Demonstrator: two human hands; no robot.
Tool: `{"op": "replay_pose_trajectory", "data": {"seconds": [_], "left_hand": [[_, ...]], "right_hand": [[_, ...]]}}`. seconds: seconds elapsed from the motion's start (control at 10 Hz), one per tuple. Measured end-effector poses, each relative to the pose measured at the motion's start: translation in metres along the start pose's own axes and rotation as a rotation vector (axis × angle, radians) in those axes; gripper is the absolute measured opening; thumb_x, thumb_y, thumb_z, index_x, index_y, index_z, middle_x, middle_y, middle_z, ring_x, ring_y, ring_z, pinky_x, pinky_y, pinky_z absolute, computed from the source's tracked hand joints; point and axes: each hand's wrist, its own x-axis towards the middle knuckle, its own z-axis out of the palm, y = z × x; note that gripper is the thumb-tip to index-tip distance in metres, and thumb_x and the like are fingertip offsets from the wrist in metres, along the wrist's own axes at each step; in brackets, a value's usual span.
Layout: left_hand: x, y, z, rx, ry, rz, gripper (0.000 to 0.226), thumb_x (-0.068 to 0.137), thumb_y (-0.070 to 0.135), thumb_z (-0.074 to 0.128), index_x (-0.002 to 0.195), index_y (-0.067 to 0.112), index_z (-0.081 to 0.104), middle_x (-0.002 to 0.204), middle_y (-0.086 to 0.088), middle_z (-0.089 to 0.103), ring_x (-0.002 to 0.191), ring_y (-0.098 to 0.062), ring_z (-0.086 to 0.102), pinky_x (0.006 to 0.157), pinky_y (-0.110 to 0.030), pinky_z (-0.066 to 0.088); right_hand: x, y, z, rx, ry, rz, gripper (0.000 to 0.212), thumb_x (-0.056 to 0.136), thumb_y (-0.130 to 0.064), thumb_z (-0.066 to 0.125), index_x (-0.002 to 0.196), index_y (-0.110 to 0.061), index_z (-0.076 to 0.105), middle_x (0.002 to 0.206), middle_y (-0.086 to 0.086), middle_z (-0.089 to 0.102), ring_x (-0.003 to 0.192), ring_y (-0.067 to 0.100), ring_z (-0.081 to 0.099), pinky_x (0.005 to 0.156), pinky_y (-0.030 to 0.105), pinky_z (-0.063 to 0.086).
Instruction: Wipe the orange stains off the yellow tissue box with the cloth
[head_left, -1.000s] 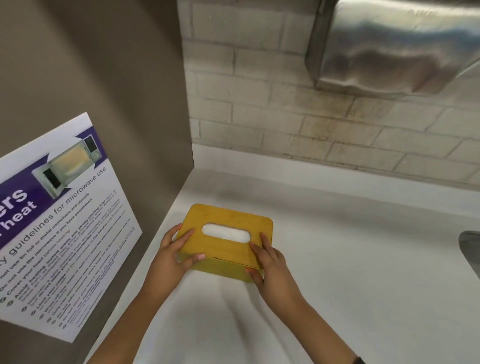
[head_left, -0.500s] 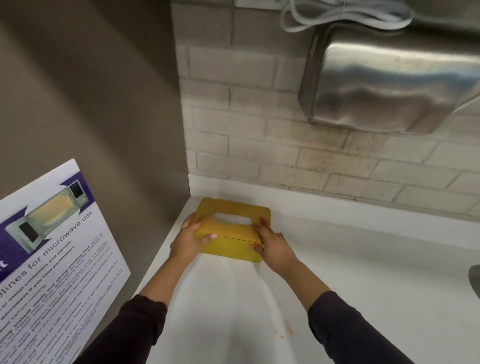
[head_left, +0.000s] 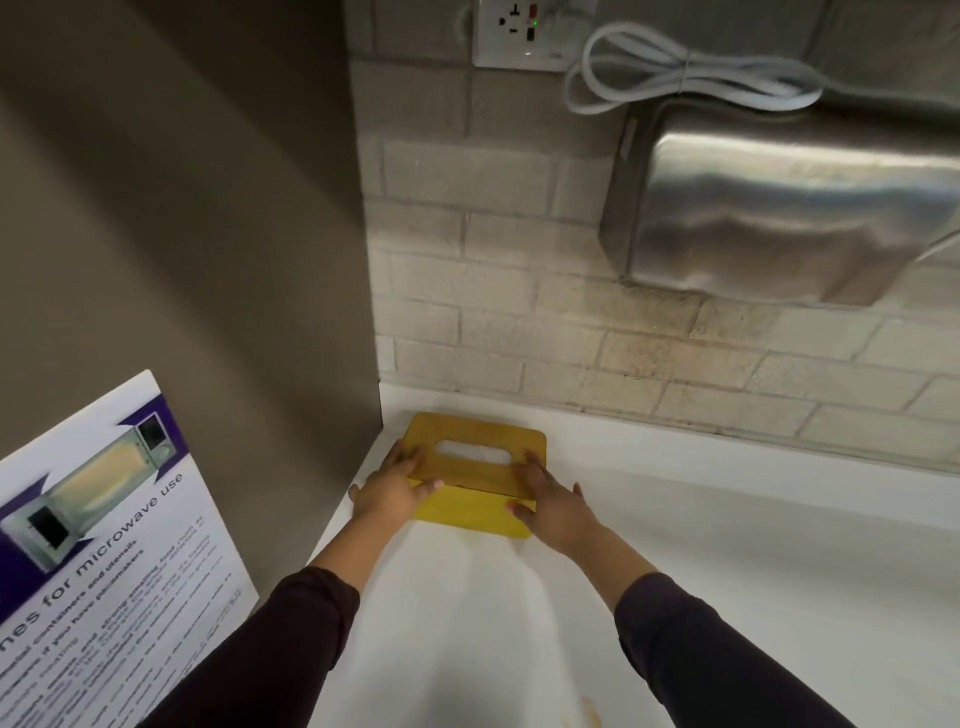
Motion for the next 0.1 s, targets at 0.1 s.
{"op": "replay_pose_trajectory", "data": {"seconds": [0.1], "left_hand": [[-0.0018, 0.0091, -0.0086, 0.234, -0.008, 0.071, 0.066, 0.088, 0.062, 0.036, 0.146, 0.033, 0.02, 0.16, 0.005, 0.003, 0.141, -0.027, 0.022, 0.11, -0.056, 0.017]], "right_hand": [[0.0029, -0.0087, -0.0162, -0.141, -0.065, 0.008, 0.065, 0.093, -0.051, 0.044, 0.147, -0.028, 0.019, 0.16, -0.005, 0.001, 0.142, 0.033, 0.021, 0.113, 0.06, 0.005]]}}
